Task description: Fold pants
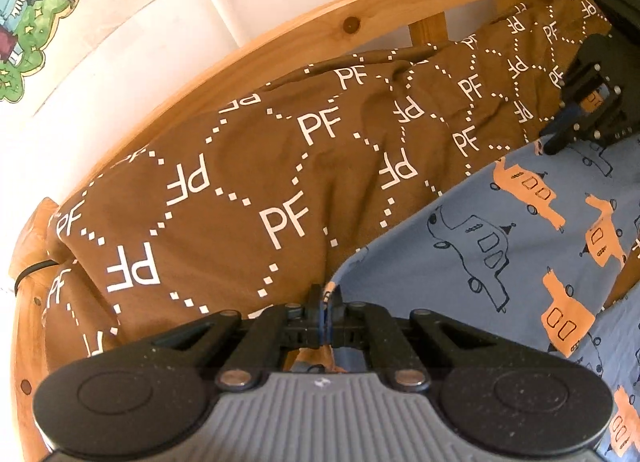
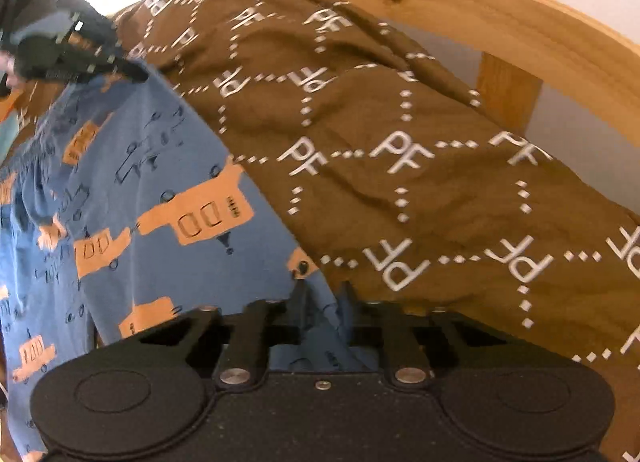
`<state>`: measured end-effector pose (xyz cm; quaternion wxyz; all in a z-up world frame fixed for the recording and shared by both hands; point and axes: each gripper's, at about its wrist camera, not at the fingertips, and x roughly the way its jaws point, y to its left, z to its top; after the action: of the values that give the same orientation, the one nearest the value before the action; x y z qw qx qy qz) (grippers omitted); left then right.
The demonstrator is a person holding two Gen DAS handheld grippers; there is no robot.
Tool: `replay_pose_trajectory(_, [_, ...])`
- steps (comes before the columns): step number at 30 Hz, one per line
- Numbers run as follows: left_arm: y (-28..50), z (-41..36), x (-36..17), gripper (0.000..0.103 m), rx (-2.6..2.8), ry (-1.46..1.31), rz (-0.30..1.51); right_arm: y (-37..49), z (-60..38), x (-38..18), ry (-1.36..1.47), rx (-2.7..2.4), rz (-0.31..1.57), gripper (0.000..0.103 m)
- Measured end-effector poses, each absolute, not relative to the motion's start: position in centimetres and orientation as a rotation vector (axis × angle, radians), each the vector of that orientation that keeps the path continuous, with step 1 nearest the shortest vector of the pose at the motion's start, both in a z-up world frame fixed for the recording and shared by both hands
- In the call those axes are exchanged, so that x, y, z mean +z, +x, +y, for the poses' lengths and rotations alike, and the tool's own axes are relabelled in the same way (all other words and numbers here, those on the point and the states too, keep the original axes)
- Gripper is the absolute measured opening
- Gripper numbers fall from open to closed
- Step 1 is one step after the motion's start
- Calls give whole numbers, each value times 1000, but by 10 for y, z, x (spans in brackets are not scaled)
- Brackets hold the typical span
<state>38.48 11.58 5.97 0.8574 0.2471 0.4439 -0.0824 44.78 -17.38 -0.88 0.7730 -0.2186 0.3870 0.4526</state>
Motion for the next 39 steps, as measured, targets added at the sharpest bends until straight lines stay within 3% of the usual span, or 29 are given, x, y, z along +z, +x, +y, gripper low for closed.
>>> replay_pose_trajectory(3, [381, 116, 66, 2, -176, 515, 920, 433, -165, -6, -557, 962, 783, 0])
replay_pose_trajectory(9, [378, 121, 76, 2, -154, 487, 881, 430, -154, 21, -637, 819, 605, 0])
replay_pose_trajectory(14, [391, 130, 65, 3, -137, 445, 901, 462, -138, 6, -668, 760, 660, 0])
replay_pose_trajectory(16, [392, 136, 63, 11, -152, 421, 907, 460, -132, -7, -698, 765, 675, 2])
replay_pose_trajectory(17, [391, 140, 65, 22, -159, 407, 906, 460, -133, -6, -691, 765, 663, 4])
replay_pose_trajectory(18, [390, 145, 69, 41, -162, 393, 903, 461, -137, -3, -667, 771, 661, 17])
replay_pose_trajectory(19, [389, 150, 73, 51, -161, 381, 895, 464, -142, 3, -636, 776, 664, 26])
replay_pose_trajectory(20, [389, 155, 79, 63, -157, 371, 879, 465, -147, 9, -612, 790, 657, 42])
replay_pose_trajectory(21, [387, 163, 86, 66, -158, 358, 864, 467, -151, 15, -591, 806, 649, 56])
replay_pose_trajectory(26, [378, 181, 103, 69, -213, 320, 857, 472, -144, 33, -549, 909, 636, 75])
replay_pose_trajectory(31, [372, 175, 102, 69, -193, 415, 885, 473, -124, 23, -621, 951, 689, 75])
replay_pose_trajectory(39, [376, 162, 85, 69, -241, 504, 932, 473, -113, 10, -621, 887, 750, 59])
